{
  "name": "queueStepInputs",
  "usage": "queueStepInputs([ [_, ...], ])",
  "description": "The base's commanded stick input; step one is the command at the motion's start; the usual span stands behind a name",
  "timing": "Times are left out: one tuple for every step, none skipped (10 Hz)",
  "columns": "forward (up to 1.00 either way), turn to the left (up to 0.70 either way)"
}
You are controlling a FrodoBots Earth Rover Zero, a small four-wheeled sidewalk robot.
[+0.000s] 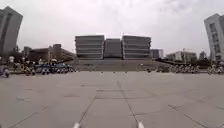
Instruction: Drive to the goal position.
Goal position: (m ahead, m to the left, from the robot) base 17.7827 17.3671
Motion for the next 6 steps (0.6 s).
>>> queueStepInputs([
  [0.85, 0.00],
  [0.85, 0.00],
  [0.85, 0.04],
  [0.85, 0.22],
  [0.85, 0.34],
  [0.85, 0.33],
])
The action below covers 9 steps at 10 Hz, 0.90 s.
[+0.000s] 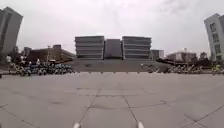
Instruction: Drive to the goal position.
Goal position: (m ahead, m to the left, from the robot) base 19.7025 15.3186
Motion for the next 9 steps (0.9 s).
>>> queueStepInputs([
  [0.85, 0.32],
  [0.85, 0.19],
  [0.85, 0.00],
  [0.85, 0.00],
  [0.85, 0.00],
  [0.85, 0.00],
  [0.85, 0.00],
  [0.85, 0.00],
  [0.85, 0.00],
])
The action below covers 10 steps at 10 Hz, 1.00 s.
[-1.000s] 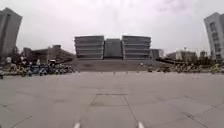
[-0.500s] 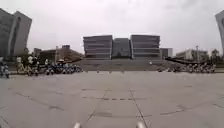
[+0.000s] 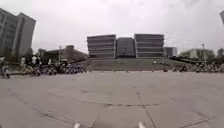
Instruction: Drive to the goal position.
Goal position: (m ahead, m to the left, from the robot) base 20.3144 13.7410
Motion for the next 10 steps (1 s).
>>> queueStepInputs([
  [0.85, 0.00],
  [0.85, 0.00],
  [0.85, 0.00],
  [0.85, 0.00],
  [0.85, 0.00],
  [0.85, 0.00],
  [0.85, 0.00],
  [0.85, 0.00],
  [0.85, 0.00],
  [0.85, 0.00],
])
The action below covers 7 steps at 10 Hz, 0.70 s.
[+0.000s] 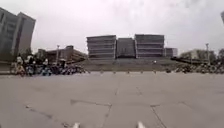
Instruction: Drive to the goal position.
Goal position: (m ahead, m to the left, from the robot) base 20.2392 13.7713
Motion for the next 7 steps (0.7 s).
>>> queueStepInputs([
  [0.85, 0.00],
  [0.85, 0.00],
  [0.85, 0.00],
  [0.85, 0.00],
  [0.85, 0.00],
  [0.85, 0.00],
  [0.85, 0.00],
])
